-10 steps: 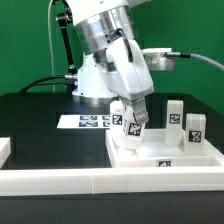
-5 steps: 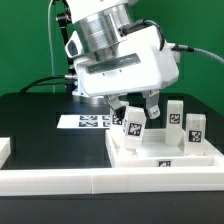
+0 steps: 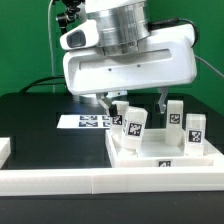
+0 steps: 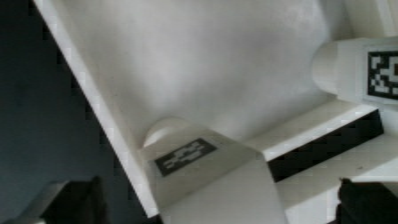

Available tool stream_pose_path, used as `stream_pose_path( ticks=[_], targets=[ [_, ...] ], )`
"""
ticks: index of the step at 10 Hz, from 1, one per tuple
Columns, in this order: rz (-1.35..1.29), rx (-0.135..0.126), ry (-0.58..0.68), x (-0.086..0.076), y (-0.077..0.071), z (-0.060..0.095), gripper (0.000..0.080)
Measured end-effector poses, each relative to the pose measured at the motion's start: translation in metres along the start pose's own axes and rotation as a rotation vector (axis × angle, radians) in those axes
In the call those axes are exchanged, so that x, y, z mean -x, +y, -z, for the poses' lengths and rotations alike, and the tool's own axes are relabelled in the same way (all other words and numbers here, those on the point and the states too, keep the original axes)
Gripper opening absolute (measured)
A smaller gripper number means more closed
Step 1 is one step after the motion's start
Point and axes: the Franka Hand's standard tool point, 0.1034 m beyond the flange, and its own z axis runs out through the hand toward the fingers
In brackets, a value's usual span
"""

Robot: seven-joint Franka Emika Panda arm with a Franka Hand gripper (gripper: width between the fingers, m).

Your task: Assemble square table

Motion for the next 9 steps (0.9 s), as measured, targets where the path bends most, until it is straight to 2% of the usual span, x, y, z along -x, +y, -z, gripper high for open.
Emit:
stream_pose_path(
  ticks=[4,5,6,7,9],
  targets=[
    [0.289,0.004,0.001,0.0001,-0.0012,-0.0006,0.0649],
    [0.378,0.018,0.001,-0.0002,0.0001,-0.0006,0.0649],
    [0.479,0.053,0.002,-0.0012,0.0023,-0.0003,0.0649],
    [0.498,0.070,0.010,-0.0028,0.0019,0.0004,0.0649],
    [0.491,0.065,0.019,-0.0053,0.0047,0.0009,0.0649]
  ],
)
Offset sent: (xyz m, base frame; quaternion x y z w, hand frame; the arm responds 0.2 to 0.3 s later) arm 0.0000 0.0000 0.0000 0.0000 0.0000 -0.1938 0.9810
